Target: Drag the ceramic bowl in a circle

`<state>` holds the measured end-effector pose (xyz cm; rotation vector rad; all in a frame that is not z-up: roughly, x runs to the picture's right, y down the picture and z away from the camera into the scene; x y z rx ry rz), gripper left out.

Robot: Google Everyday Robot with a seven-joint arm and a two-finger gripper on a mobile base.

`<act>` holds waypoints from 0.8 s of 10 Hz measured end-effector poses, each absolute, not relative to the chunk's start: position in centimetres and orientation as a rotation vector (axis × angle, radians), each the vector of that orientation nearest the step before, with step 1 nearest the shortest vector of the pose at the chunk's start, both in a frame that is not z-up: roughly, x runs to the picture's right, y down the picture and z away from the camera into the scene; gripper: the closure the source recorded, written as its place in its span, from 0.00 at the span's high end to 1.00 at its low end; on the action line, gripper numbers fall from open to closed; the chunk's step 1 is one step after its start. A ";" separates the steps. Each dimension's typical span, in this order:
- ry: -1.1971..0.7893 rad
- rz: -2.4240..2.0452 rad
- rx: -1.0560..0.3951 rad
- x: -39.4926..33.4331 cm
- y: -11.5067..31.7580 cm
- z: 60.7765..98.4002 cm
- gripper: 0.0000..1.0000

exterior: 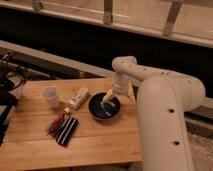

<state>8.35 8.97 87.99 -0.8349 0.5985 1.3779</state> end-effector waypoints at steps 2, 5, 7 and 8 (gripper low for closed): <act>0.613 1.390 -0.826 7.9 10.2 87.8 0.84; 0.647 1.447 -0.799 8.7 11.4 86.9 0.67; 0.669 1.472 -0.823 8.5 11.7 86.5 0.71; 0.691 1.488 -0.850 8.8 12.0 86.5 0.79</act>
